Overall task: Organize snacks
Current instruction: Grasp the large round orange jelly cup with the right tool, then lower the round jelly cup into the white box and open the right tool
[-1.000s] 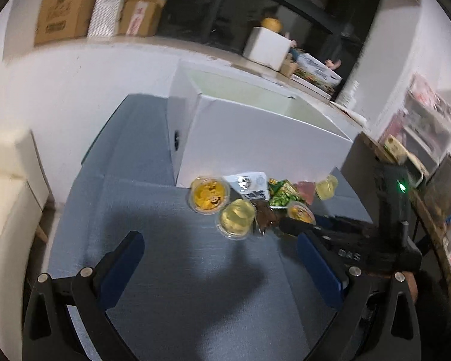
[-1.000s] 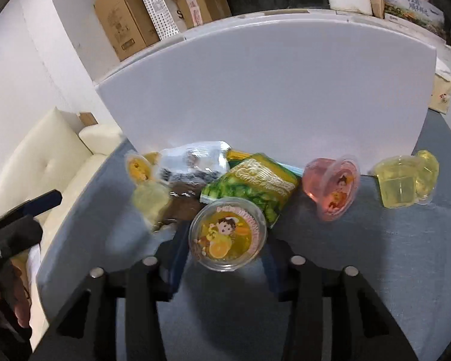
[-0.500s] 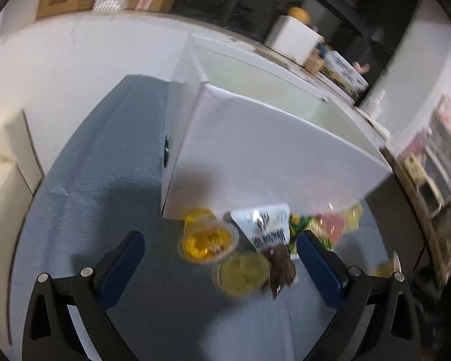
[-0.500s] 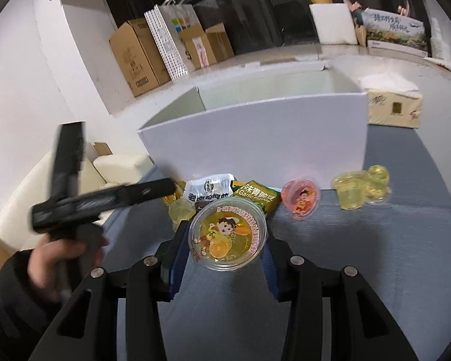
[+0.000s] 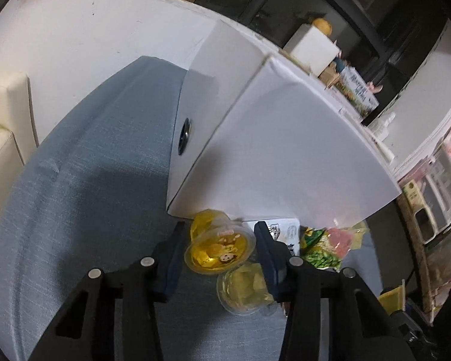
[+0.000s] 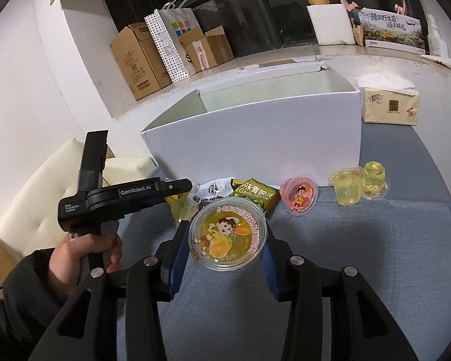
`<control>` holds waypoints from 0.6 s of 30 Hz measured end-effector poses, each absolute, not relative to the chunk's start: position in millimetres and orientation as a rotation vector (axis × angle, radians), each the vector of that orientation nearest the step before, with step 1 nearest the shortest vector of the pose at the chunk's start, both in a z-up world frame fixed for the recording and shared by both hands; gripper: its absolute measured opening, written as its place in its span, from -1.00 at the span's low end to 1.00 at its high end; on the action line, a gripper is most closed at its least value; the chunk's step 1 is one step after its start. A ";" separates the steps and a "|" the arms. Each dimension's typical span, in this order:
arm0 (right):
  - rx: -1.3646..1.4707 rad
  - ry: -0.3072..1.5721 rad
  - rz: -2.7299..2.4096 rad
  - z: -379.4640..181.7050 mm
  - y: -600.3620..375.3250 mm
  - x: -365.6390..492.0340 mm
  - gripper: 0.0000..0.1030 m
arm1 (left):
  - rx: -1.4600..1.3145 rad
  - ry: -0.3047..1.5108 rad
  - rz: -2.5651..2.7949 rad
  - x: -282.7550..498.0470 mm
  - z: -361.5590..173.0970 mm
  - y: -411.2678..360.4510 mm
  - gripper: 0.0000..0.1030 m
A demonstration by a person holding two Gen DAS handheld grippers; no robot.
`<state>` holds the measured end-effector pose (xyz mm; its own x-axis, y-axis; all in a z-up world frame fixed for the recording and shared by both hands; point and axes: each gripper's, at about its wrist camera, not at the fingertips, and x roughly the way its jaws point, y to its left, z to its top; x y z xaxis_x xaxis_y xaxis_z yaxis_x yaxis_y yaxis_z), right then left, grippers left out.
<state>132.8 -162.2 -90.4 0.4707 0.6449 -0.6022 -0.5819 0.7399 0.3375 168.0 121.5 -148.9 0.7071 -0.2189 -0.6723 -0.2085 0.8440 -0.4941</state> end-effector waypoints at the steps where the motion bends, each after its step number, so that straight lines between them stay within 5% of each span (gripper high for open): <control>1: 0.092 0.776 0.752 -90.3 -162.9 132.7 -0.07 | -0.579 0.790 -0.009 166.3 -146.8 121.3 -0.05; 18: 0.092 0.742 0.758 -82.7 -163.8 127.9 -0.07 | -0.426 0.601 -0.170 98.7 -57.9 88.3 -0.07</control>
